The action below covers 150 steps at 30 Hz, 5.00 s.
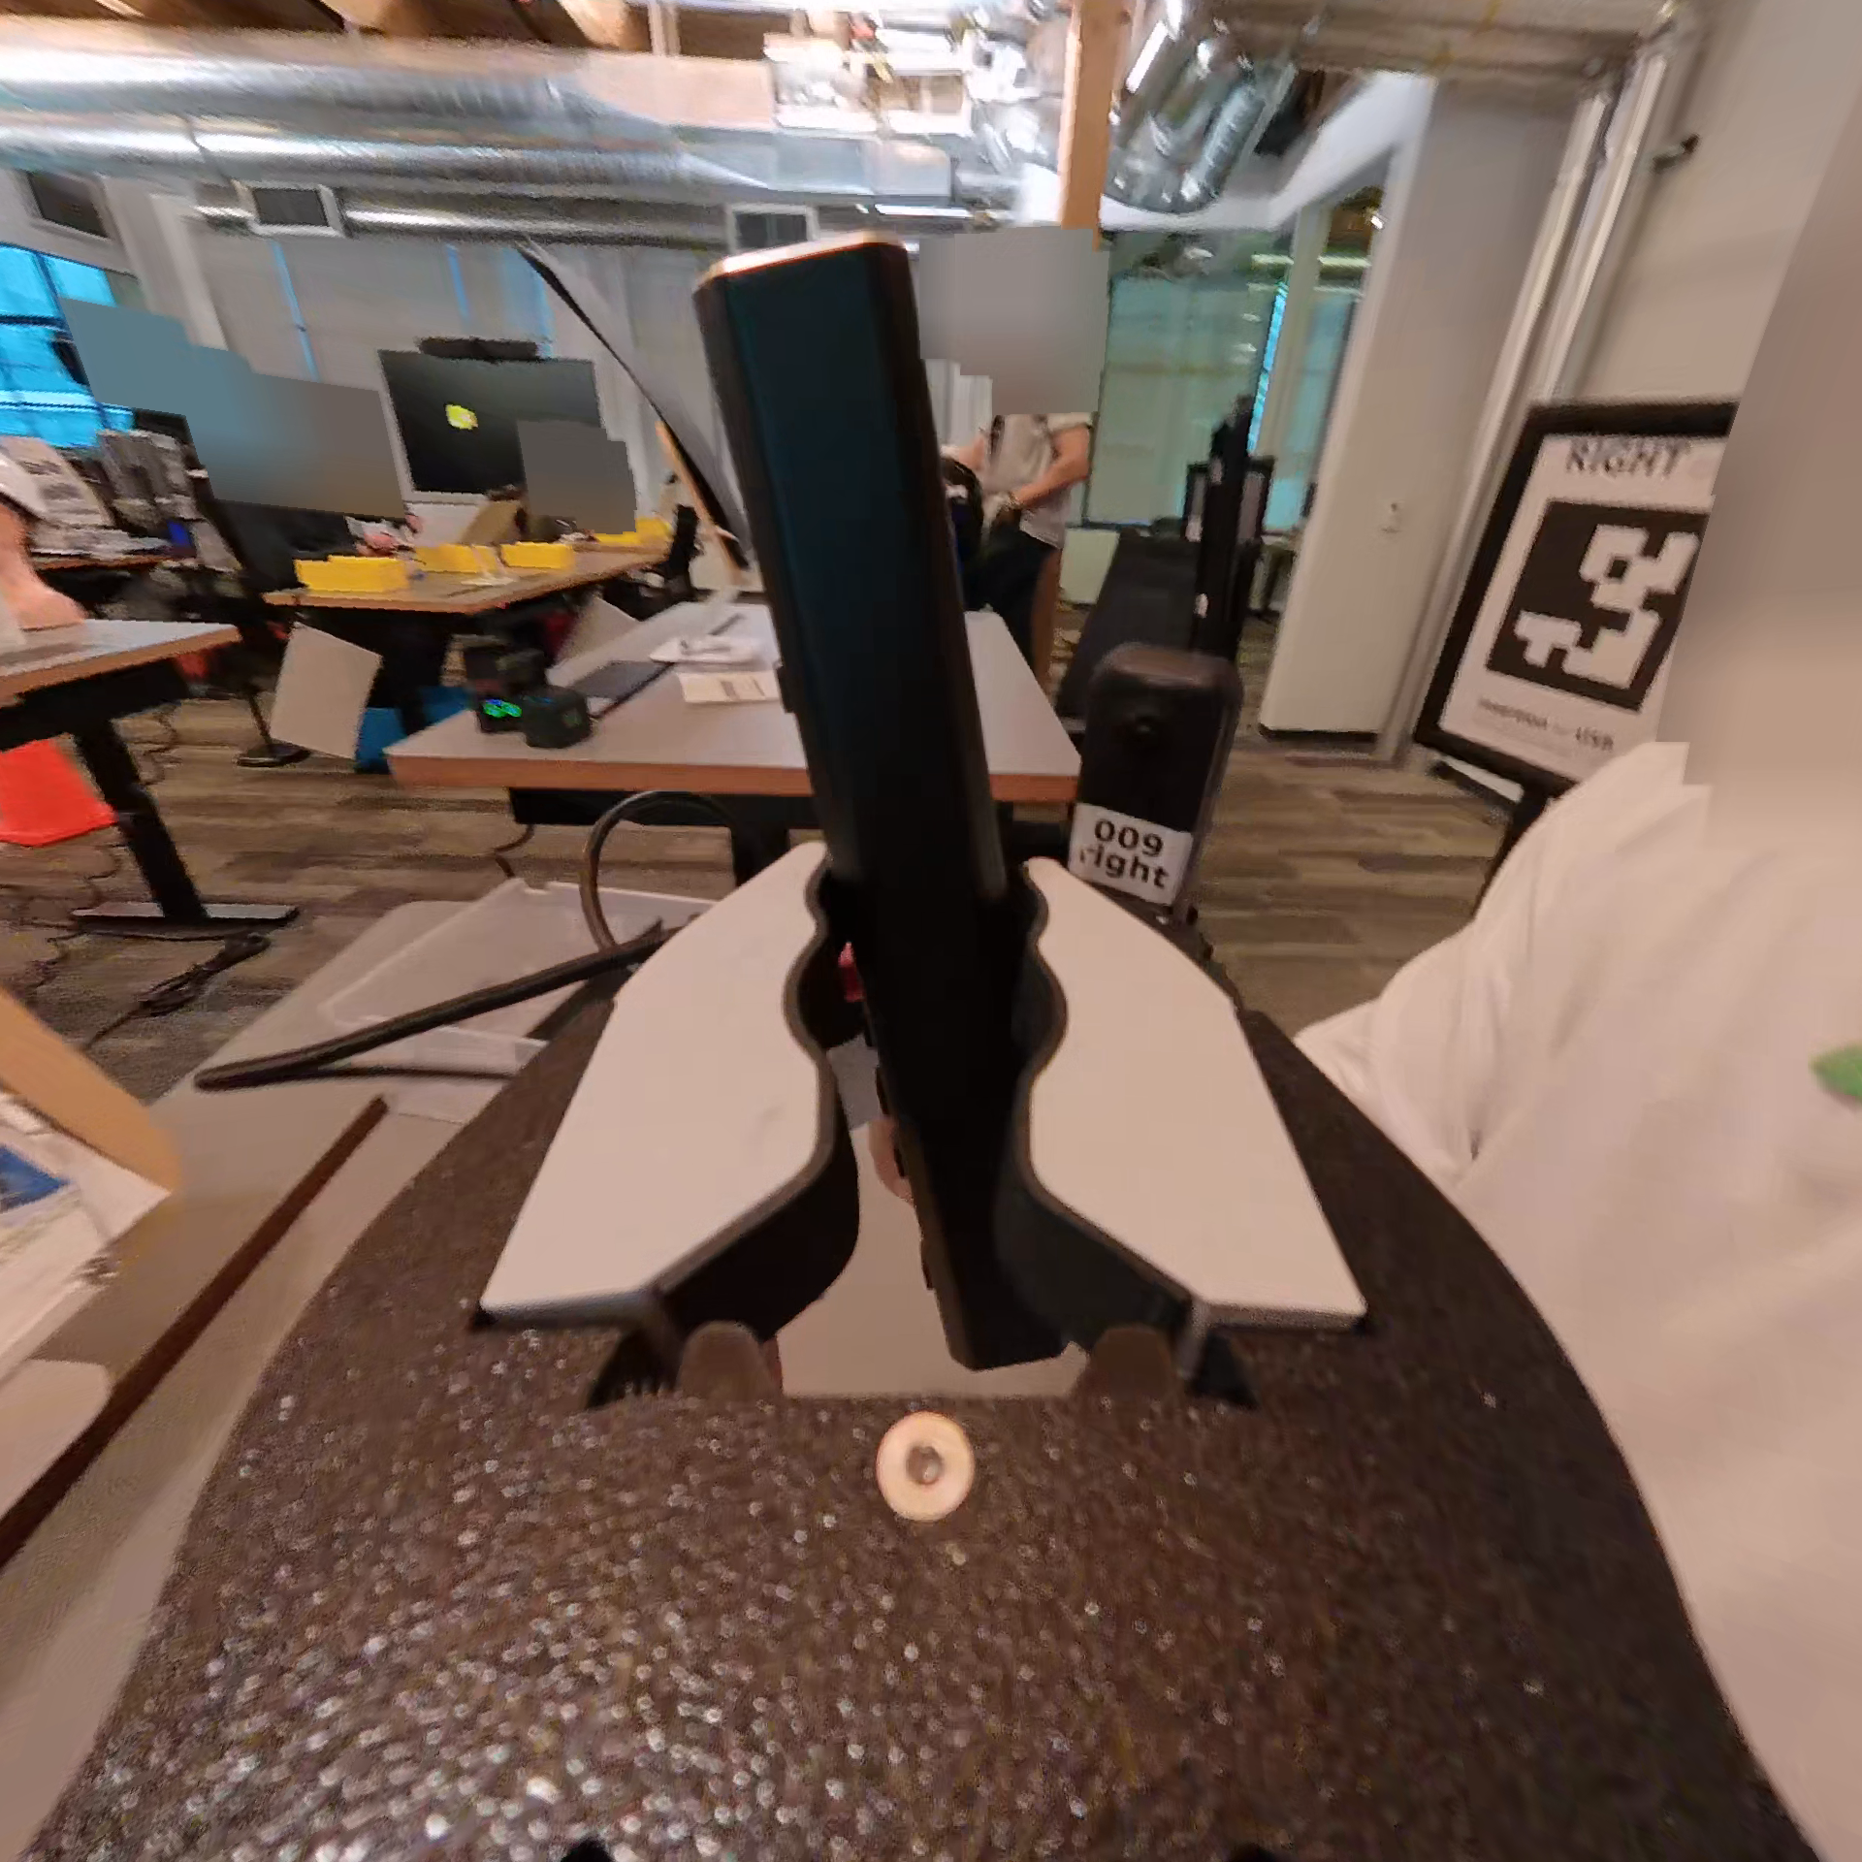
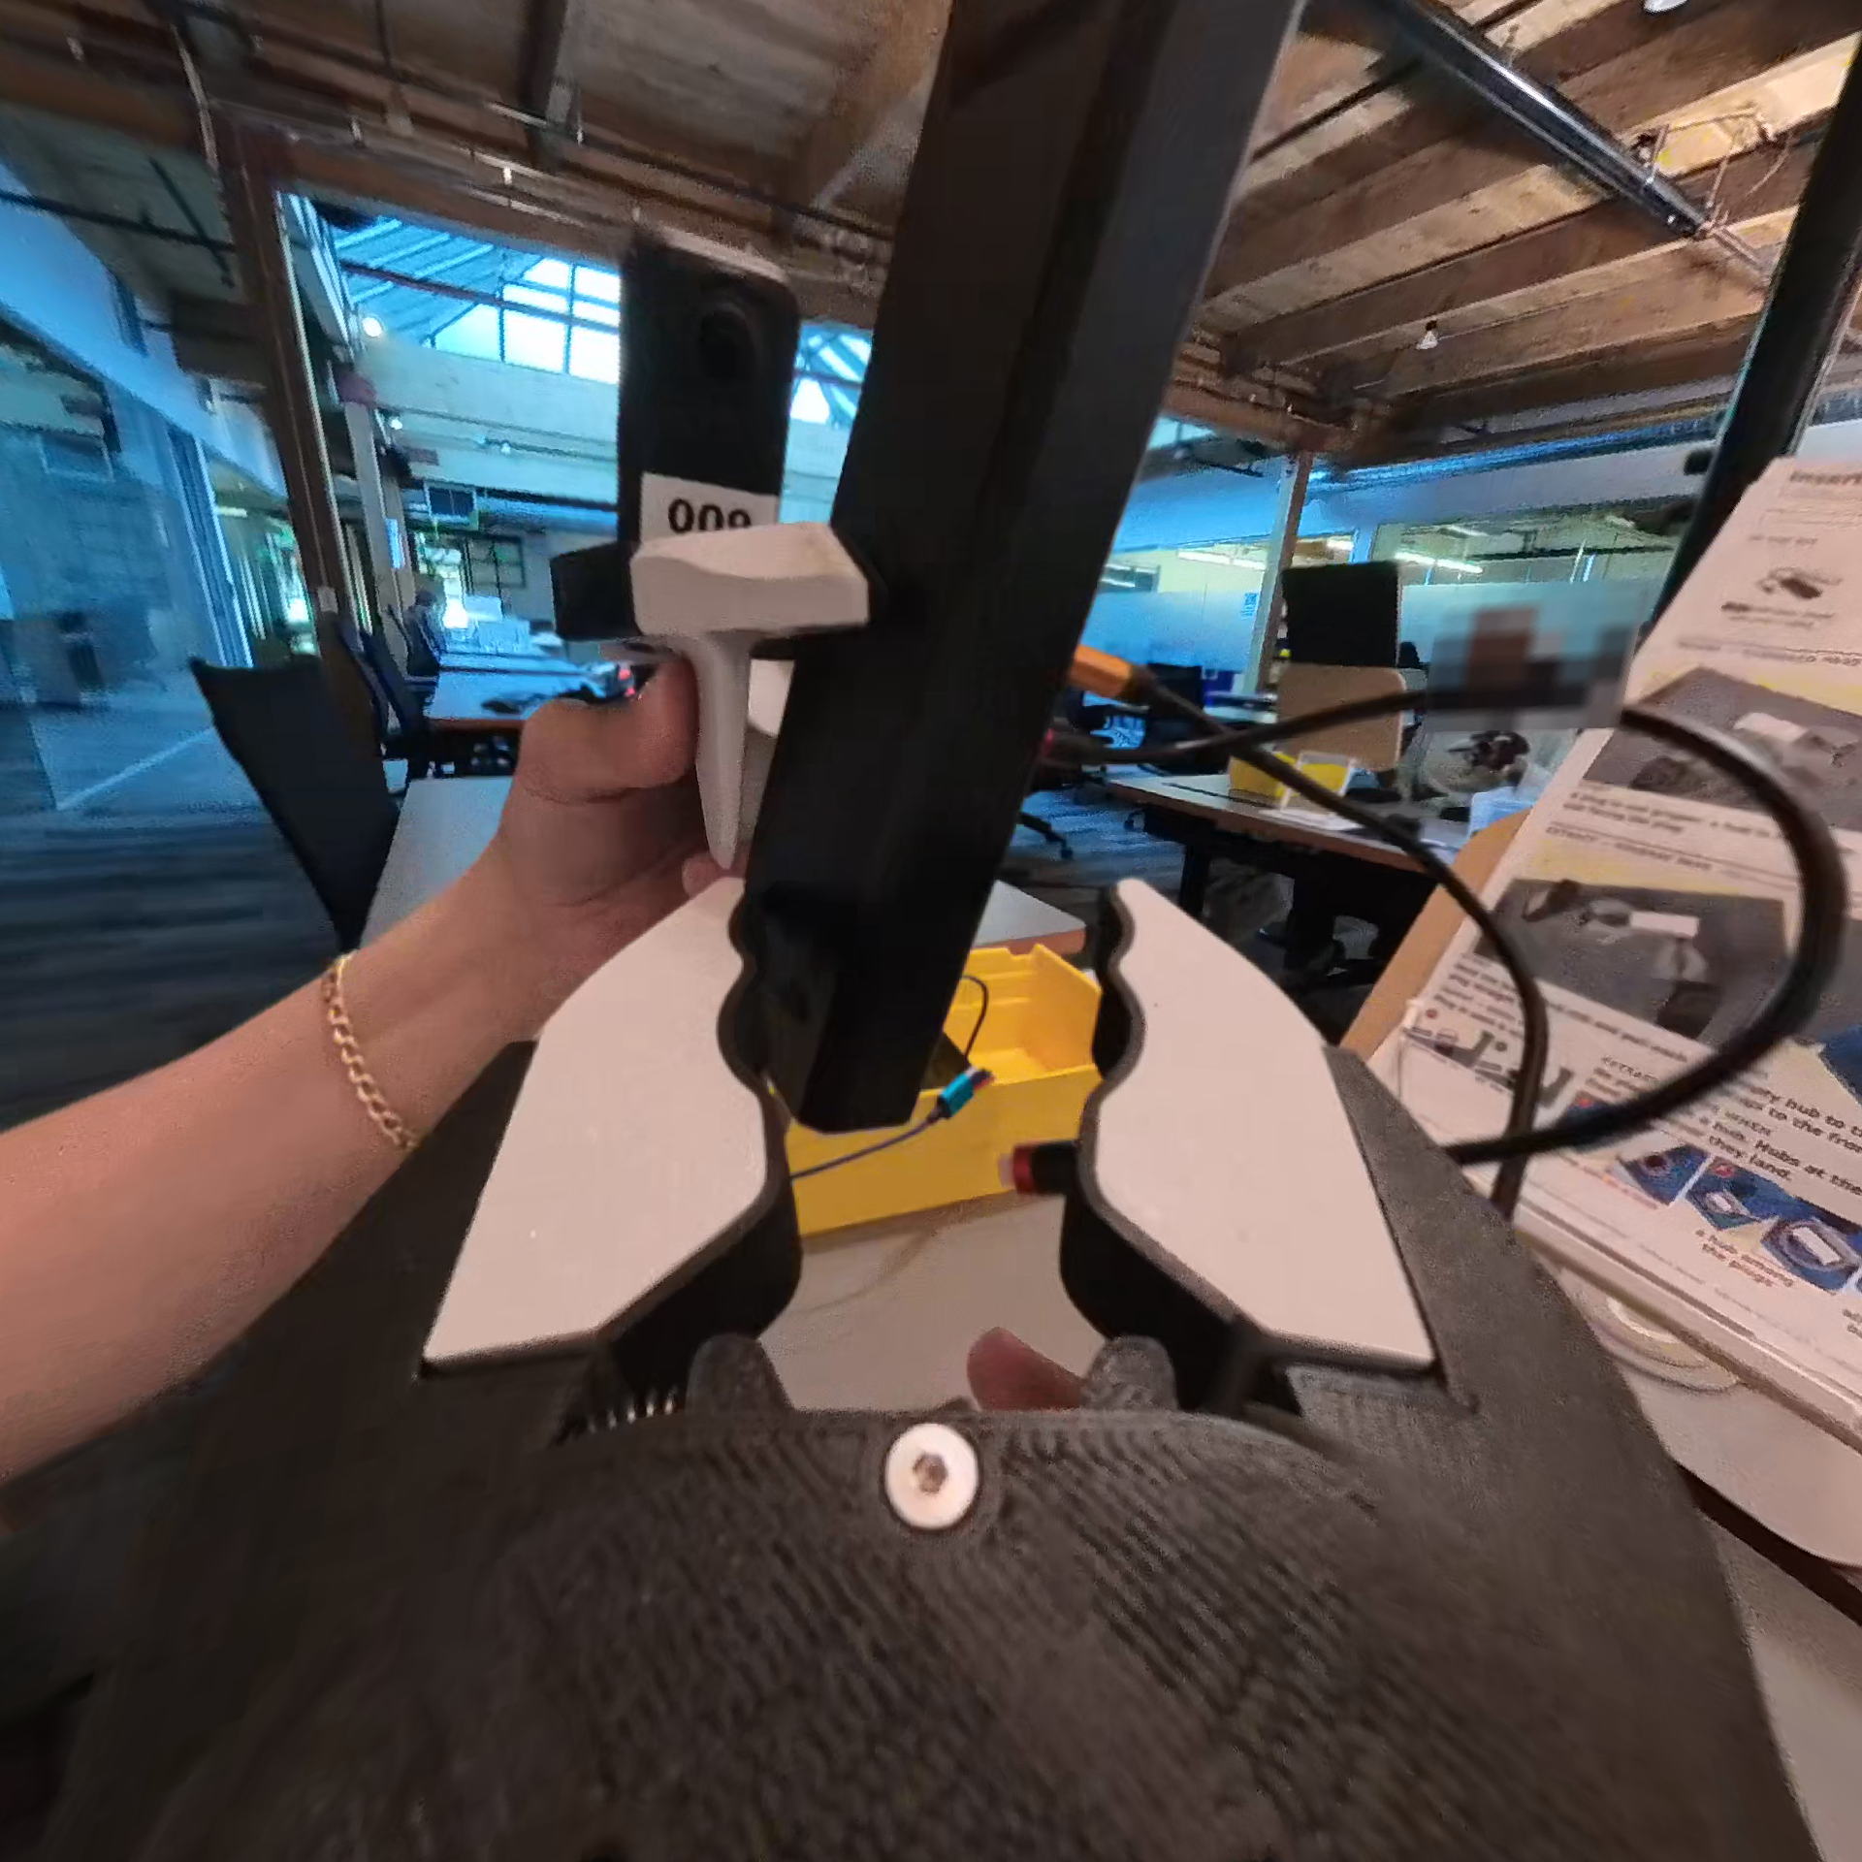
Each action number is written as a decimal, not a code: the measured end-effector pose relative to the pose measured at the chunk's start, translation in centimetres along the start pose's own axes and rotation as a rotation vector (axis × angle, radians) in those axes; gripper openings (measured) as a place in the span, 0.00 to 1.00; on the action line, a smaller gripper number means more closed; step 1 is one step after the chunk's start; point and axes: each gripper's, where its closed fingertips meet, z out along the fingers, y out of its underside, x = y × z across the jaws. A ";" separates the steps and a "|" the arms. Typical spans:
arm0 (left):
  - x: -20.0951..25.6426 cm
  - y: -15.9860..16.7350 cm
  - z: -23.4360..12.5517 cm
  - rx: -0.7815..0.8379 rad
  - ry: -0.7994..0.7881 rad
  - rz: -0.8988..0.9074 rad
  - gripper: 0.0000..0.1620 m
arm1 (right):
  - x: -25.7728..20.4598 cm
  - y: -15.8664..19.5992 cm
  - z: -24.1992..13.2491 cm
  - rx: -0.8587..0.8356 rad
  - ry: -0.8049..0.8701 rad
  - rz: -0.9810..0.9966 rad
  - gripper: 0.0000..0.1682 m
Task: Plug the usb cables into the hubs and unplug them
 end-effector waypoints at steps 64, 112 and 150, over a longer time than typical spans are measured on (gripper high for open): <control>1.1 18.3 -5.0 0.046 -0.232 0.077 0.41 | -3.7 15.5 -3.6 -0.559 -0.304 -0.276 0.11; 1.3 21.7 -3.0 -0.025 -0.176 0.033 0.48 | -5.1 14.5 -4.3 -0.494 -0.549 -0.113 0.02; -3.4 19.3 -10.8 -0.022 -0.588 0.070 0.45 | 6.1 7.0 -9.3 -0.626 -0.132 -0.088 0.02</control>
